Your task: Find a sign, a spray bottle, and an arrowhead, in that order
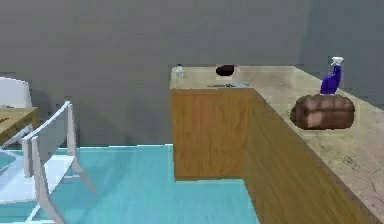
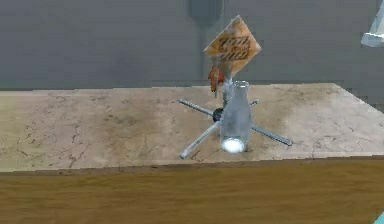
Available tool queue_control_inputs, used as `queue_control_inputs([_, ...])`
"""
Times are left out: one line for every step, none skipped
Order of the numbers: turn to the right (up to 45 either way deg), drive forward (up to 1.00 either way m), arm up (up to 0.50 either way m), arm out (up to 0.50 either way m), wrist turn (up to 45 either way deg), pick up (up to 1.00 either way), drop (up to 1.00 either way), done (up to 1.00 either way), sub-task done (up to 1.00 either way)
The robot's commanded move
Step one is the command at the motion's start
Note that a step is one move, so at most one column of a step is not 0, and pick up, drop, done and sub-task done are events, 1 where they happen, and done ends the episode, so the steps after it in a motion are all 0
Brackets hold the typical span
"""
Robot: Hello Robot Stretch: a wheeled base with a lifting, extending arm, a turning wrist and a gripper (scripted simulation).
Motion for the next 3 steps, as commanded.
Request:
queue_control_inputs([0.0, 0.65, 0.0, 0.0, 0.0, 0.0, 0.0, 0.0, 0.0])
queue_control_inputs([45.0, 0.0, 0.0, 0.0, 0.0, 0.0, 0.0, 0.0, 0.0])
queue_control_inputs([0.0, 0.0, 0.0, 0.0, 0.0, 0.0, 0.0, 0.0, 1.0])
